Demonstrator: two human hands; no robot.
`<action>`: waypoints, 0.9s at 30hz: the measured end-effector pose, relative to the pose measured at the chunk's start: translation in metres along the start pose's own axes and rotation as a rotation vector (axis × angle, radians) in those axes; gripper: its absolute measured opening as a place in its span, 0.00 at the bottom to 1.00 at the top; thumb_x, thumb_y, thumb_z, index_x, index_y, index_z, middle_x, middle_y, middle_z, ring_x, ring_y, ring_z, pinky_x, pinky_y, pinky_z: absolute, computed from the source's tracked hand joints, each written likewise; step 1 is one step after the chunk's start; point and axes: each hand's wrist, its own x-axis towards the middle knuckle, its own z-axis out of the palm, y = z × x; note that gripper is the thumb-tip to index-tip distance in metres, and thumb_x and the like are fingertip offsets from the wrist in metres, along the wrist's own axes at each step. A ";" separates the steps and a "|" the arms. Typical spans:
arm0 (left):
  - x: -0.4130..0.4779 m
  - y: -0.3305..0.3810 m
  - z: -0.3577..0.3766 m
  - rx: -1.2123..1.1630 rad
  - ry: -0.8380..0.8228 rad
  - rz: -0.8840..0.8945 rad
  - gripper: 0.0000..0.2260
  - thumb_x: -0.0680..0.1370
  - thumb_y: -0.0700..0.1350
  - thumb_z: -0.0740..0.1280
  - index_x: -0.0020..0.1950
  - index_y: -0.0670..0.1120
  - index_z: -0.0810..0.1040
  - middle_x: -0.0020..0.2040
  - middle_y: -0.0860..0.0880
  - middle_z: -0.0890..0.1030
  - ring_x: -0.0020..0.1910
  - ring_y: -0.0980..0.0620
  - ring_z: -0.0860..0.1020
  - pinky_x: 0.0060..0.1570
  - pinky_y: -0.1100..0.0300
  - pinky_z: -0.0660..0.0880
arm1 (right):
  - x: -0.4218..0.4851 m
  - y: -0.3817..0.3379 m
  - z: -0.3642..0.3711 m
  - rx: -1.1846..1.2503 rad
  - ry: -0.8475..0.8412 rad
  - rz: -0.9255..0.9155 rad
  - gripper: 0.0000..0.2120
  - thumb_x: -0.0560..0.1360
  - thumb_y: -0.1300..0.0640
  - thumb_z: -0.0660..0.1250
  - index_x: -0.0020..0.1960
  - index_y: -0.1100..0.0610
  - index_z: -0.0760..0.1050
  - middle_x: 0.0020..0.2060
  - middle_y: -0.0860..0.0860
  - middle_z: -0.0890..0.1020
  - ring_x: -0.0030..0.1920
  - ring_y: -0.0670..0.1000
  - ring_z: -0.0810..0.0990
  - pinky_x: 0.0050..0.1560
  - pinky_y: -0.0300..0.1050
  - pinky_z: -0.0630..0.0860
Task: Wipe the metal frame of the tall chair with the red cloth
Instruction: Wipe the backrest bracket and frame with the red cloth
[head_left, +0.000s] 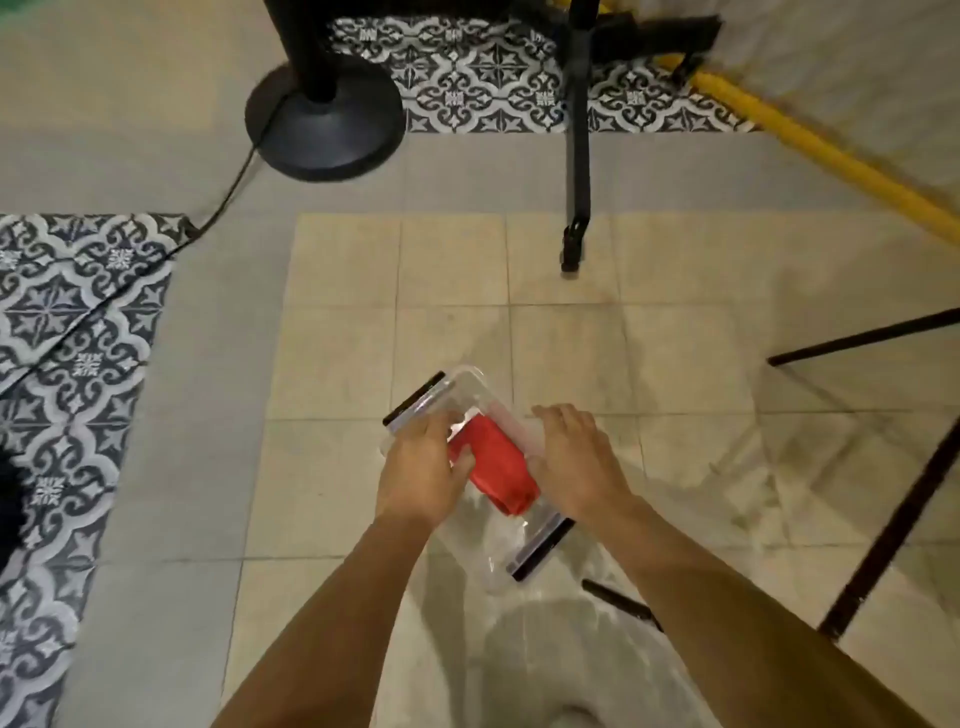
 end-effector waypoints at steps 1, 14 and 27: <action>0.007 -0.006 0.011 -0.006 -0.011 -0.002 0.14 0.76 0.46 0.66 0.61 0.45 0.75 0.59 0.47 0.79 0.57 0.50 0.76 0.55 0.55 0.75 | 0.006 0.003 0.009 -0.013 0.008 -0.006 0.26 0.77 0.52 0.61 0.73 0.55 0.59 0.68 0.52 0.67 0.67 0.53 0.64 0.67 0.47 0.63; 0.078 -0.045 0.120 0.197 -0.225 -0.155 0.23 0.77 0.46 0.63 0.71 0.44 0.63 0.65 0.43 0.71 0.62 0.42 0.71 0.60 0.50 0.68 | 0.058 0.038 0.087 0.003 0.109 -0.107 0.31 0.77 0.52 0.62 0.75 0.54 0.52 0.72 0.51 0.63 0.73 0.52 0.56 0.72 0.48 0.54; 0.075 -0.056 0.130 0.280 -0.133 -0.172 0.16 0.80 0.52 0.59 0.61 0.42 0.72 0.61 0.41 0.72 0.62 0.42 0.68 0.60 0.50 0.66 | 0.055 0.043 0.093 0.035 0.106 -0.092 0.31 0.78 0.51 0.61 0.76 0.54 0.51 0.73 0.52 0.60 0.73 0.51 0.55 0.72 0.48 0.55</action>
